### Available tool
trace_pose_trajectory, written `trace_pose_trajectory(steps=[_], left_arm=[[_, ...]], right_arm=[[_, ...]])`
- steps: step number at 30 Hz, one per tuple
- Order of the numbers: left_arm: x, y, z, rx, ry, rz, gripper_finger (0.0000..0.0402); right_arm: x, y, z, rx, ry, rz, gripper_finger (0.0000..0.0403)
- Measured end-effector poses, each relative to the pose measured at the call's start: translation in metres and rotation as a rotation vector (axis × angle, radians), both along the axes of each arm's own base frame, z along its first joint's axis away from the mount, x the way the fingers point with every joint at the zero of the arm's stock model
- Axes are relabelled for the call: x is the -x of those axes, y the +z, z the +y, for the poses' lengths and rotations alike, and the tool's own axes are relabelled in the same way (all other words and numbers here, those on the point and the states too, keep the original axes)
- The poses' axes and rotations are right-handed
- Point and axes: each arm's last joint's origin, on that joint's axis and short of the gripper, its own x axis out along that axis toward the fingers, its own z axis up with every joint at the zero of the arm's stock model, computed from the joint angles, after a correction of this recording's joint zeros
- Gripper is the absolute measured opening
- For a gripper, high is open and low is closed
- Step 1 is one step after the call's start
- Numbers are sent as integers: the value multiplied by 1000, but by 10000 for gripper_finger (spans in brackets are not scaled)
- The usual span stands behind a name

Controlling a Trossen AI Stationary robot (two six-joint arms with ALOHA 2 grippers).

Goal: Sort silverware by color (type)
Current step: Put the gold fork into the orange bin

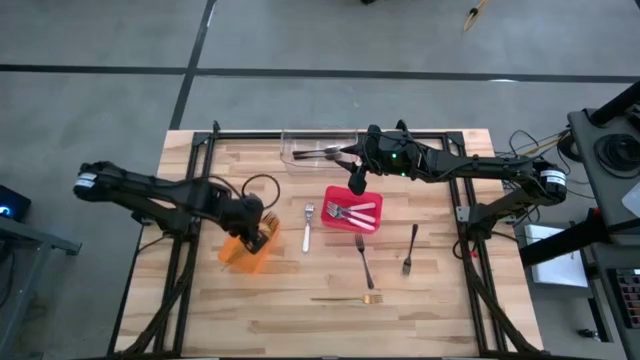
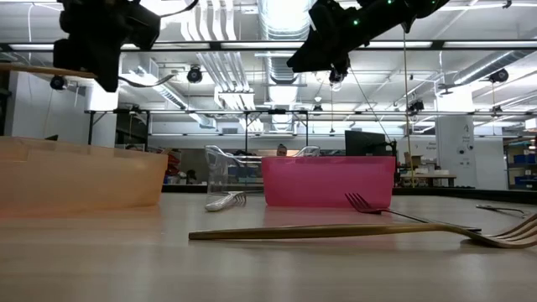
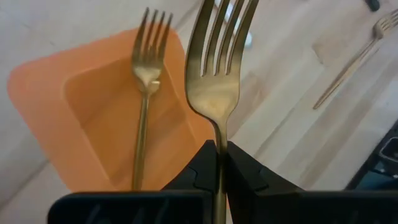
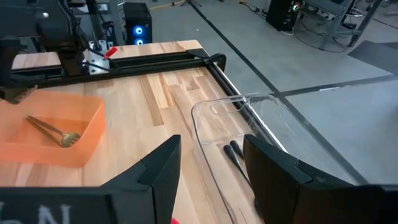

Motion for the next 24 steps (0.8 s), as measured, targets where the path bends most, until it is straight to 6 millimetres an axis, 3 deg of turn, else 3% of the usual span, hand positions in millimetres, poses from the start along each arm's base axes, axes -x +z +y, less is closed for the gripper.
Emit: trace_pose_trajectory(steps=[15, 24], left_arm=[[-12, -12, -1, -316, -41, 6, 0], [-18, -18, -1, -418, -85, 30, 0]], right_arm=[[0, 0, 0, -14, -4, 0, 165], [1, 0, 0, -8, -2, 4, 166]])
